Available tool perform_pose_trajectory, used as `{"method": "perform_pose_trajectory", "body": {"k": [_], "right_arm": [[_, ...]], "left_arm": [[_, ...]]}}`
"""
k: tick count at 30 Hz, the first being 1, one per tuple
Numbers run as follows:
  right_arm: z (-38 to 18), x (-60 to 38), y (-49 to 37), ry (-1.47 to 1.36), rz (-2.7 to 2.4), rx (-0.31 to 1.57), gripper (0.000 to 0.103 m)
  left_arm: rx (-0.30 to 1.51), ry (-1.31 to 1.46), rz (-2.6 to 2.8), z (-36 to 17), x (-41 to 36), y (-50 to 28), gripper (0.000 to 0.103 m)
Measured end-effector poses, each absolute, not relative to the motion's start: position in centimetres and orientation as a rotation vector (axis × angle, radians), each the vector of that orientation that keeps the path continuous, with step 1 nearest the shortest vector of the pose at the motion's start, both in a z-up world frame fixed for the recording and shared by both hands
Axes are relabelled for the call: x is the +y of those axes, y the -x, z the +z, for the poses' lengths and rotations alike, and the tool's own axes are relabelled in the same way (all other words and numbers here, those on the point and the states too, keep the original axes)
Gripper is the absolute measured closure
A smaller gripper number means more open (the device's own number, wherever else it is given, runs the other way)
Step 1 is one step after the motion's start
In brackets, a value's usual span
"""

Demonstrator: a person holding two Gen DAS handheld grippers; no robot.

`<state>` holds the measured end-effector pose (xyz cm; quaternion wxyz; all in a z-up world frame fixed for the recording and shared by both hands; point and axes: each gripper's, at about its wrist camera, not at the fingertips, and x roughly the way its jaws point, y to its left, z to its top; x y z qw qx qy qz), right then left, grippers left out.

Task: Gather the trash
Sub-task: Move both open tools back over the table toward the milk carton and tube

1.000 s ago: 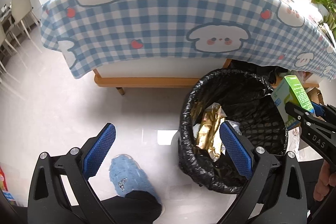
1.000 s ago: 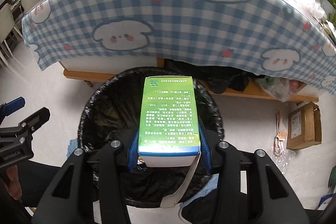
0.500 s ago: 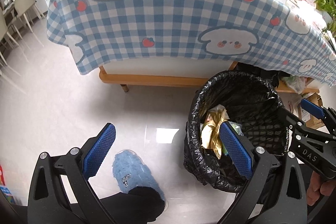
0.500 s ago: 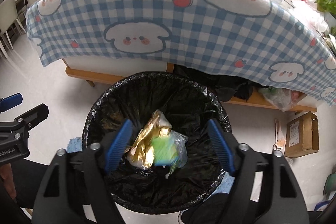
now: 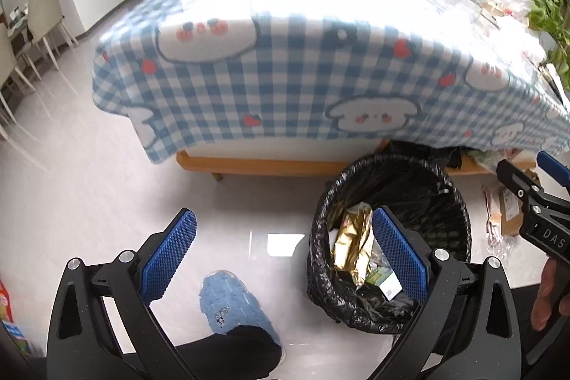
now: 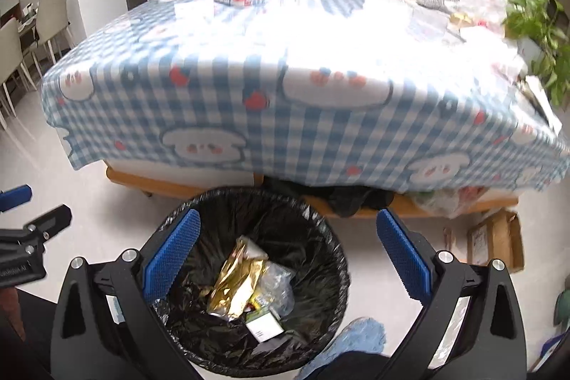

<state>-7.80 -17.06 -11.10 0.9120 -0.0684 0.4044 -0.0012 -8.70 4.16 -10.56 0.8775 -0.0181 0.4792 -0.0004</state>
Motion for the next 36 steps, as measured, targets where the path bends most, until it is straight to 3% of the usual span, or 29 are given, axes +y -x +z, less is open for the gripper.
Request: {"method": "perform_pose_trajectory", "body": {"k": [16,36], "right_arm": [[-2.1,-17.3,3.4,0.162,-0.018,0.699,0.008],[1.6,-17.5,-7.8,0.179,-0.004,0.677,0.012]], "left_arm": [[0.904,0.031,-0.001,-2.4,3.4,4.2,0.006],[0.850,0.059,0.004,3.2,3.3,-6.5,0.006]]}}
